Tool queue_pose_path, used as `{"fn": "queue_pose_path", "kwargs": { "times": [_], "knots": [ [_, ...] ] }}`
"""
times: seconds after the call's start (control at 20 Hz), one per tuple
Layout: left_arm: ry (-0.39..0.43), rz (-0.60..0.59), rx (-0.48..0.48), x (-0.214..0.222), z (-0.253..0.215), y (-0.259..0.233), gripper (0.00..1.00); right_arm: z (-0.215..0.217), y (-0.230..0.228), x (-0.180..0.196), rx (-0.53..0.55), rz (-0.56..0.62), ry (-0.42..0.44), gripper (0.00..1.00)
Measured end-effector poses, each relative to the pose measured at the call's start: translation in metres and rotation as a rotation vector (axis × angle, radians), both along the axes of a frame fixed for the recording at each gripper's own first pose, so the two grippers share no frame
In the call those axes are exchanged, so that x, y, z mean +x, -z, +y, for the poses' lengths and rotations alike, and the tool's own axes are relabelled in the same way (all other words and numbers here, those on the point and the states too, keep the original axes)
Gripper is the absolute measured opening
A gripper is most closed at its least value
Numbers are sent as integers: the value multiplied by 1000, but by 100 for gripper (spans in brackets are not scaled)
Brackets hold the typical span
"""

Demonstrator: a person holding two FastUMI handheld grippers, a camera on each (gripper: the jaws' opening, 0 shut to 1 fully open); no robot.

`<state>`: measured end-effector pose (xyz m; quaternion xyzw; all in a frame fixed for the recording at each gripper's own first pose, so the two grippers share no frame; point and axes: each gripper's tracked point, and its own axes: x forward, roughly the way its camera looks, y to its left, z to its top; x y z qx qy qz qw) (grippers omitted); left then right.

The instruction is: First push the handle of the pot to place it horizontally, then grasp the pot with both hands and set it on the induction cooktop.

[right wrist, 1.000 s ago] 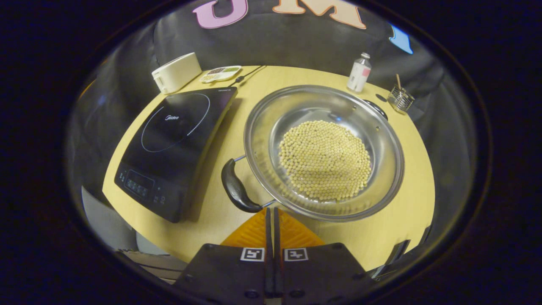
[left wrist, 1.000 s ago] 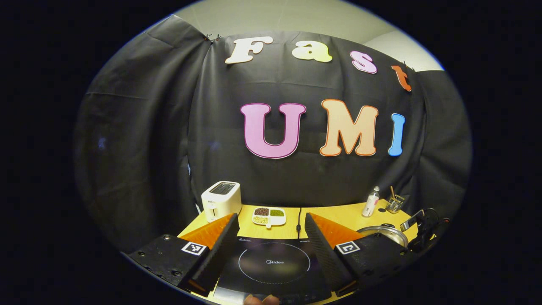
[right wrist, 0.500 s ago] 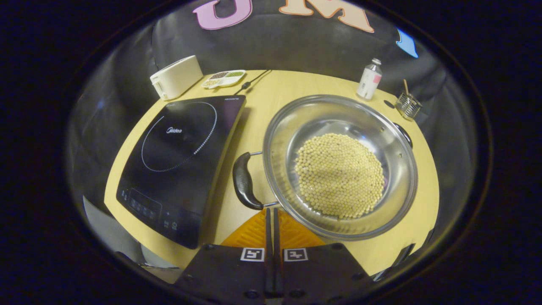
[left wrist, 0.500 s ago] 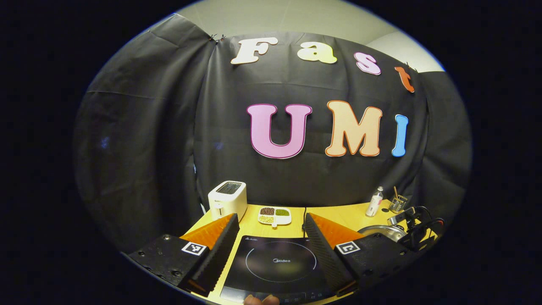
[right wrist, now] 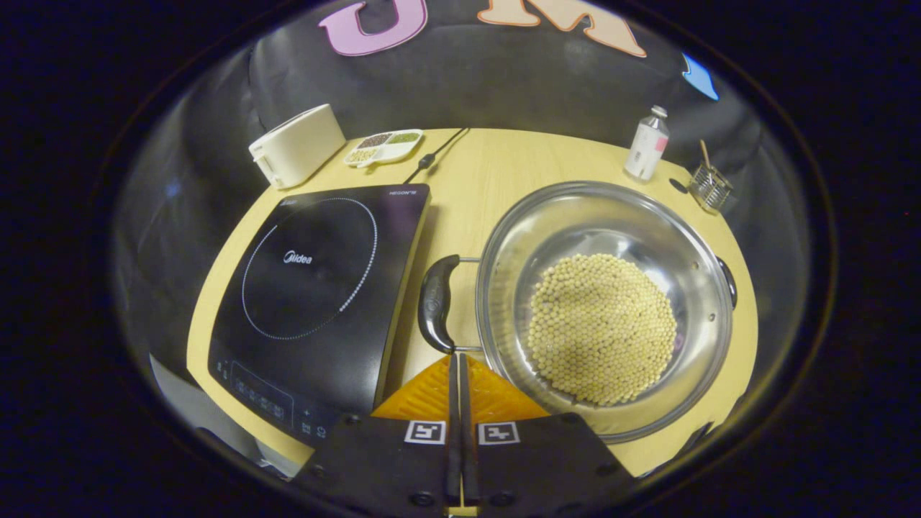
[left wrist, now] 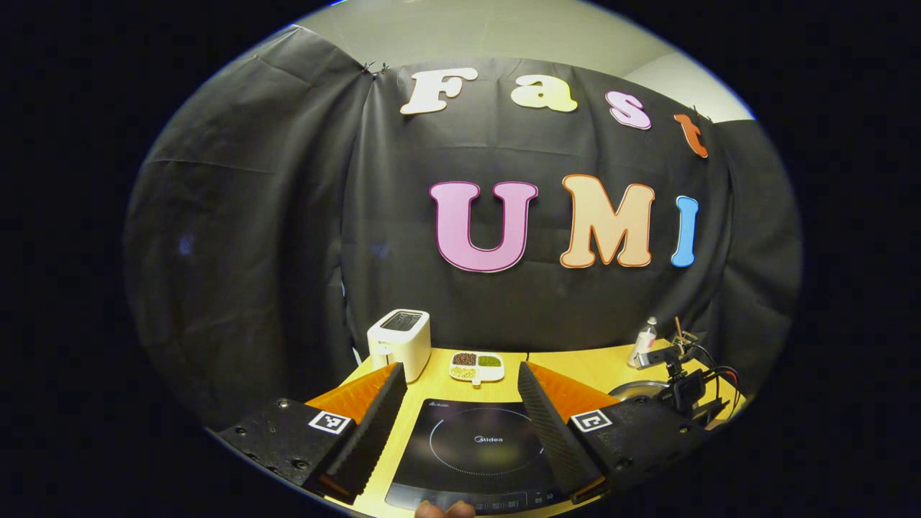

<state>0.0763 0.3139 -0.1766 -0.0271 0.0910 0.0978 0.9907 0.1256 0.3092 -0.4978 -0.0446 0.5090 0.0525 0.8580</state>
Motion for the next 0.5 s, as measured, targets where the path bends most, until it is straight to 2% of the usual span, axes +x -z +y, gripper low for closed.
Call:
{"fn": "queue_pose_path", "kwargs": {
  "times": [0.1,0.25,0.3,0.5],
  "knots": [
    [0,-3,4,-4,-1,-3,95,3,0,5,4,-5,9,1],
    [9,-9,12,-7,-6,-8,95,4,-1,6,23,5,38,5],
    [12,-12,17,-8,-7,-10,95,4,-4,6,28,4,34,2],
    [40,-14,16,-1,-23,-11,95,-8,-32,4,103,-26,73,0]
  ]
}}
